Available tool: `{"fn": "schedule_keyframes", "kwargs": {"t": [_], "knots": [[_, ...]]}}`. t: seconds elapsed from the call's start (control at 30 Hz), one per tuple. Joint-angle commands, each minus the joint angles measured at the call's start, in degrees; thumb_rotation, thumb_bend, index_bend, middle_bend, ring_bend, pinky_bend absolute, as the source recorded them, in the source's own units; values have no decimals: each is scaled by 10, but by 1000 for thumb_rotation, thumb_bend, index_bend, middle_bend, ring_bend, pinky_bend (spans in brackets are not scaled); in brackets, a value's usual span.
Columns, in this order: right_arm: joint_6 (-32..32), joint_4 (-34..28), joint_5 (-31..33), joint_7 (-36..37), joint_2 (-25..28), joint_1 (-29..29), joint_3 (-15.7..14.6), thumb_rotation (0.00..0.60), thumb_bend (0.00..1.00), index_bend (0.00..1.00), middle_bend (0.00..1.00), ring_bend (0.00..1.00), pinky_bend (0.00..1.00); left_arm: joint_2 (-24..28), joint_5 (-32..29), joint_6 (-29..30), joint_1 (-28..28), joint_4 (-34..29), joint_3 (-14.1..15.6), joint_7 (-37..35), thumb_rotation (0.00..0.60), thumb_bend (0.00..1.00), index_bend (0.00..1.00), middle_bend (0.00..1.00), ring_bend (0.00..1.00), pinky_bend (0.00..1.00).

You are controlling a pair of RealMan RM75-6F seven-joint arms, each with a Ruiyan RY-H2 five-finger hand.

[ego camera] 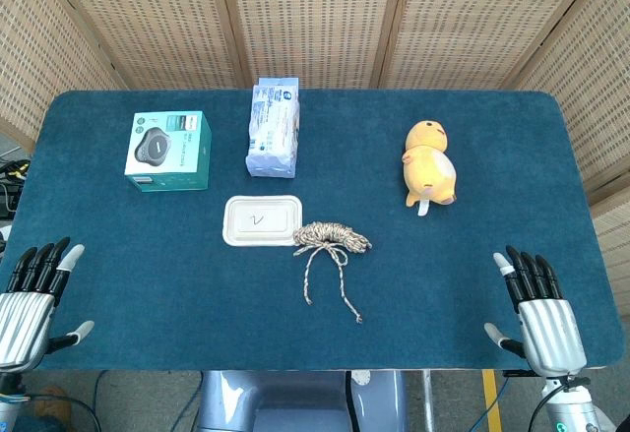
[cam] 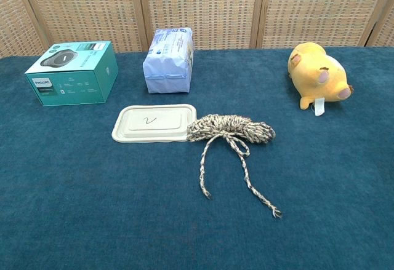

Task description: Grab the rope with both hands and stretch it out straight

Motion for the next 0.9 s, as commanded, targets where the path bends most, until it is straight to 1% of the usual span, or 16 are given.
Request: {"fn": "schedule_keyframes", "kwargs": {"t": [0.03, 0.27, 0.33, 0.4, 0.47, 0.5, 0.53, 0.57, 0.63, 0.73, 0.77, 0.83, 0.9], "knots": [[-1, 0, 0, 1, 0, 0, 0, 600, 0, 49, 0, 0, 0, 0, 0, 0, 0, 0, 0, -1, 600, 0, 0, 0, 0, 0], [-28, 5, -4, 6, 2, 16, -3, 600, 0, 72, 0, 0, 0, 4, 2, 0, 1, -2, 2, -10, 600, 0, 0, 0, 0, 0], [-45, 12, -13, 6, 4, 29, -2, 600, 17, 108, 0, 0, 0, 2, 1, -1, 0, -1, 2, -7, 600, 0, 0, 0, 0, 0], [-67, 18, -23, 6, 10, 44, -4, 600, 105, 154, 0, 0, 0, 1, 0, -3, 0, -1, 2, -4, 600, 0, 0, 0, 0, 0], [-96, 20, -37, 14, 19, 66, -5, 600, 309, 221, 0, 0, 0, -1, -5, -6, -2, -2, 0, 1, 600, 0, 0, 0, 0, 0], [-105, 21, -43, 18, 21, 73, -6, 600, 379, 242, 0, 0, 0, -2, -6, -7, -3, -2, 0, 3, 600, 0, 0, 0, 0, 0], [-115, 23, -49, 21, 24, 81, -6, 600, 471, 264, 0, 0, 0, -3, -8, -8, -3, -2, -1, 5, 600, 0, 0, 0, 0, 0], [-125, 24, -56, 24, 26, 89, -7, 600, 534, 273, 0, 0, 0, -4, -10, -10, -4, -3, -1, 6, 600, 0, 0, 0, 0, 0], [-154, 28, -74, 29, 33, 112, -10, 600, 619, 274, 0, 0, 0, -6, -15, -13, -6, -4, -4, 12, 600, 0, 0, 0, 0, 0], [-195, 32, -99, 30, 35, 144, -16, 600, 664, 283, 0, 0, 0, -9, -18, -11, -6, -4, -6, 17, 600, 0, 0, 0, 0, 0], [-246, 38, -124, 24, 28, 178, -23, 600, 668, 287, 0, 0, 0, -11, -23, -15, -7, -3, -6, 20, 600, 0, 0, 0, 0, 0], [-282, 42, -127, 23, 19, 205, -20, 600, 674, 296, 0, 0, 0, -14, -31, -20, -10, -2, -8, 25, 600, 0, 0, 0, 0, 0], [-301, 43, -127, 15, 11, 221, -17, 600, 677, 305, 0, 0, 0, -17, -36, -24, -12, -3, -9, 29, 600, 0, 0, 0, 0, 0]]}}
